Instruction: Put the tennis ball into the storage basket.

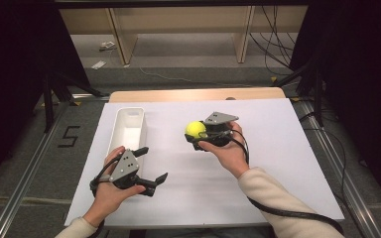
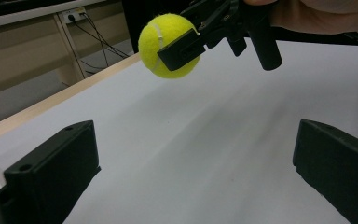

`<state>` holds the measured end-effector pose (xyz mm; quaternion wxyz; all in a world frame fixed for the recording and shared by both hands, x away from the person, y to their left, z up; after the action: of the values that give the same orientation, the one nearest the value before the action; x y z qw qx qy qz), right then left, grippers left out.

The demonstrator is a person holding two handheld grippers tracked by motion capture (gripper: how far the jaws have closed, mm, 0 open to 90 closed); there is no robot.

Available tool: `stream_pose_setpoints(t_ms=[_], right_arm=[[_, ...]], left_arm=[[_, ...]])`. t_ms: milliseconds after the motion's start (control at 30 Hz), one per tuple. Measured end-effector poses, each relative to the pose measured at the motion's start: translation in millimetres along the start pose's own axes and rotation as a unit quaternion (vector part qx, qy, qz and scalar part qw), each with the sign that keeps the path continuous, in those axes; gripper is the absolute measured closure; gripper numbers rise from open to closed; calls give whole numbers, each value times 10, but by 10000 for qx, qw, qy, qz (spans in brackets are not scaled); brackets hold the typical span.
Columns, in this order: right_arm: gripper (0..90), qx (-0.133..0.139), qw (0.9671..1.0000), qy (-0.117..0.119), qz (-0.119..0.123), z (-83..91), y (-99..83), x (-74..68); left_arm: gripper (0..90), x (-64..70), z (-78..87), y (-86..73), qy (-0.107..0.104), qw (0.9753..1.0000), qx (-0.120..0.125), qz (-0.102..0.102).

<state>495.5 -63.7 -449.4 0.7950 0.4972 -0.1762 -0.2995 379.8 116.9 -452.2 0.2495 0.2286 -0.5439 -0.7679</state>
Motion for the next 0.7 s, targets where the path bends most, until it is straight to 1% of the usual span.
stream_pose_setpoints(t_ms=[333, 467, 700], right_arm=[[266, 42, 10000, 21, -7, 10, 26, -16], [266, 48, 10000, 6, -31, 17, 32, -10], [267, 42, 10000, 41, -30, 12, 43, -30]], left_arm=[[0, -2, 2, 4, 19, 10000, -5, -11], [0, -3, 1, 3, 19, 10000, 8, 19], [0, -2, 3, 2, 21, 10000, -8, -6]])
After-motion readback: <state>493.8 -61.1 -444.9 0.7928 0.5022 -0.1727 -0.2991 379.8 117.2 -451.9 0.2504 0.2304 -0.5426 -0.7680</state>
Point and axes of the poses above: each handheld gripper's, and its own axes: z roughly backward along the jaws, y roughly out of its top, x roughly to its right, the point moved 7 cm from there along -z, roughly forward along the jaws
